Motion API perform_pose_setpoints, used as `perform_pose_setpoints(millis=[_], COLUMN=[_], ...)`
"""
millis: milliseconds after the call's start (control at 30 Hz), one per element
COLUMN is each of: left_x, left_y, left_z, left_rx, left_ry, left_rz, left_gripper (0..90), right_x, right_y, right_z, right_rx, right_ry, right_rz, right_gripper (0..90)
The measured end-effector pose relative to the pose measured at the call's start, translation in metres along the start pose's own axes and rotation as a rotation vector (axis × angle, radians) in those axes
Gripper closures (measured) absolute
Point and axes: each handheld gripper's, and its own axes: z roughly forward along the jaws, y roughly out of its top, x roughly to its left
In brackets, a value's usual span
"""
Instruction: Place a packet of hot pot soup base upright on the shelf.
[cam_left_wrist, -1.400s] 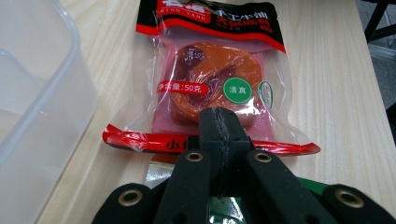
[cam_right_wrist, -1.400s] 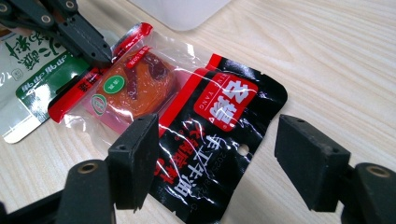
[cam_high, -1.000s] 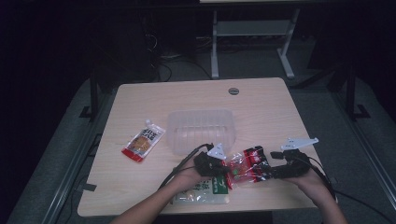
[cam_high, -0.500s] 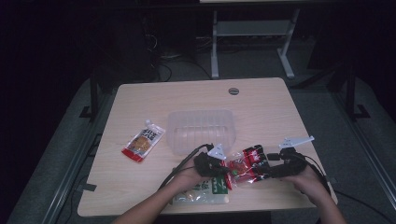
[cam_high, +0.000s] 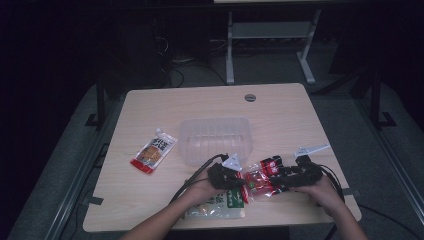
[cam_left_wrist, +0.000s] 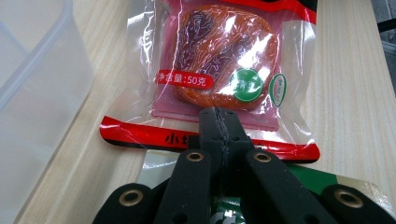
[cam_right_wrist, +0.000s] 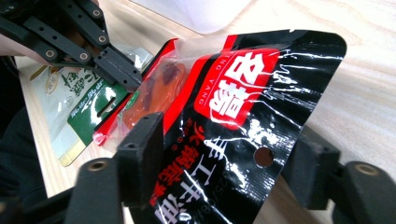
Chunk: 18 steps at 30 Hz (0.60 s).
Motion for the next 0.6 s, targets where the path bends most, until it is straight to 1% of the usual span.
perform_pose_setpoints(millis=[100,133,167,200,233,267,367,467,500,600], left_x=[-0.0001,-0.0001,0.0,0.0001,0.0003,0.0004,0.0006,0.0,-0.0001,-0.0001], left_y=[-0.0003,-0.0004,-0.0006,-0.0007,-0.0007,-0.0006,-0.0006,-0.0006,-0.0006,-0.0009], left_z=[0.0001,0.0,0.0,-0.0001,-0.0001,-0.0001,-0.0002,0.0,0.0001,0.0002], left_rx=[-0.003,-0.003,-0.004,-0.005,-0.005,-0.004,-0.002,-0.004,-0.005,-0.008], left_ry=[0.0,0.001,0.0,0.0,0.0,-0.001,-0.002,0.001,0.002,0.002], left_rz=[-0.002,0.0,-0.001,-0.002,-0.002,-0.002,-0.002,-0.004,-0.004,-0.004], left_gripper=[90.0,90.0,90.0,90.0,90.0,90.0,90.0,90.0,90.0,90.0], right_x=[-0.0014,-0.0016,-0.0016,-0.0016,-0.0009,-0.0009,0.0003,0.001,0.0012,0.0037], right_y=[-0.0008,-0.0011,-0.0011,-0.0013,-0.0015,-0.0015,-0.0016,-0.0015,-0.0015,-0.0005], right_z=[-0.003,-0.0055,-0.0055,-0.0067,-0.0089,-0.0089,-0.0096,-0.0087,-0.008,-0.0073], right_rx=[-0.002,-0.008,-0.008,-0.012,-0.016,-0.016,-0.013,-0.009,-0.006,-0.003], right_ry=[0.007,0.011,0.011,0.012,0.022,0.022,0.039,0.066,0.077,0.092], right_rz=[0.002,0.0,0.0,-0.007,-0.02,-0.02,-0.032,-0.042,-0.052,-0.065], right_gripper=[45.5,52.6,52.6,56.2,62.4,62.4,67.8,71.1,73.5,78.5])
